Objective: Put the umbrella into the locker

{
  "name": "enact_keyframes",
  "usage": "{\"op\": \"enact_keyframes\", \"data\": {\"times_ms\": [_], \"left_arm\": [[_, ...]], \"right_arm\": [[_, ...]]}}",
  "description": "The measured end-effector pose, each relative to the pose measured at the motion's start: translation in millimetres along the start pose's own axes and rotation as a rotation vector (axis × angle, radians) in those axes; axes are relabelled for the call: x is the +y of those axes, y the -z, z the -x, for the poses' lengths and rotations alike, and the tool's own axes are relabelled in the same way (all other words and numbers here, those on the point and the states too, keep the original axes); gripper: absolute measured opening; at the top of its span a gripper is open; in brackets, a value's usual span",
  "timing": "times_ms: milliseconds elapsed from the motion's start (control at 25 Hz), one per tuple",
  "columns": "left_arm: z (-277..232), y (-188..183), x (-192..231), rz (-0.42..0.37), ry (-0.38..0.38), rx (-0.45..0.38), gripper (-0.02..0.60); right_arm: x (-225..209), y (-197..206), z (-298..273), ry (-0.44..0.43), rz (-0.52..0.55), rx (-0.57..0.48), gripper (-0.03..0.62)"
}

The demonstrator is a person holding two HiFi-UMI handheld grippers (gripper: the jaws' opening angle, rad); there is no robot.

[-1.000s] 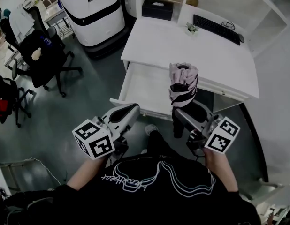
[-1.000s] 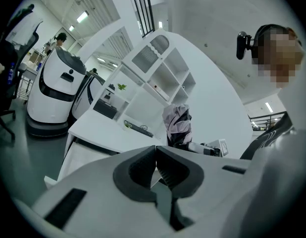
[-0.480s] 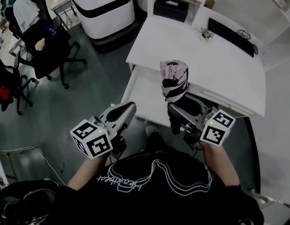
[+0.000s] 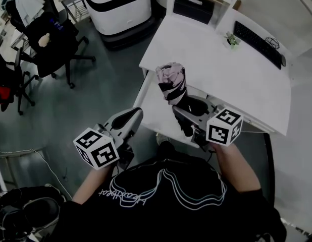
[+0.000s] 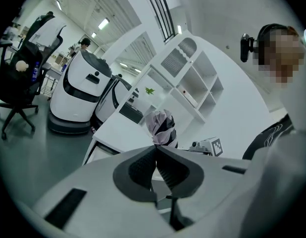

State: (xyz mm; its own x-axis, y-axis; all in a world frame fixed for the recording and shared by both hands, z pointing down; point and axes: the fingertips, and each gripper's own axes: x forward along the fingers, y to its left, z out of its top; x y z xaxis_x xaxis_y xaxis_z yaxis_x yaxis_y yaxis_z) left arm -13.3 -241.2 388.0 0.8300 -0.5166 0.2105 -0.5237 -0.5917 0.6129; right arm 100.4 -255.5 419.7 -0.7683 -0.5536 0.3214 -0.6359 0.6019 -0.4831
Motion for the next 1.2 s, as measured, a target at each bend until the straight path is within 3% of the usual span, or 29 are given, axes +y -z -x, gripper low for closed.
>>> {"op": "enact_keyframes", "data": {"times_ms": [400,1200], "left_arm": [[-2,1,32,0.050,-0.054,-0.001,0.006],[1,20,72,0.121,-0.137,0.043,0.006]], "right_arm": [[-35,42,-44,0.020,0.114,0.230,0.221],[-112,175,-106,0.077,0.316,0.666,0.221]]}}
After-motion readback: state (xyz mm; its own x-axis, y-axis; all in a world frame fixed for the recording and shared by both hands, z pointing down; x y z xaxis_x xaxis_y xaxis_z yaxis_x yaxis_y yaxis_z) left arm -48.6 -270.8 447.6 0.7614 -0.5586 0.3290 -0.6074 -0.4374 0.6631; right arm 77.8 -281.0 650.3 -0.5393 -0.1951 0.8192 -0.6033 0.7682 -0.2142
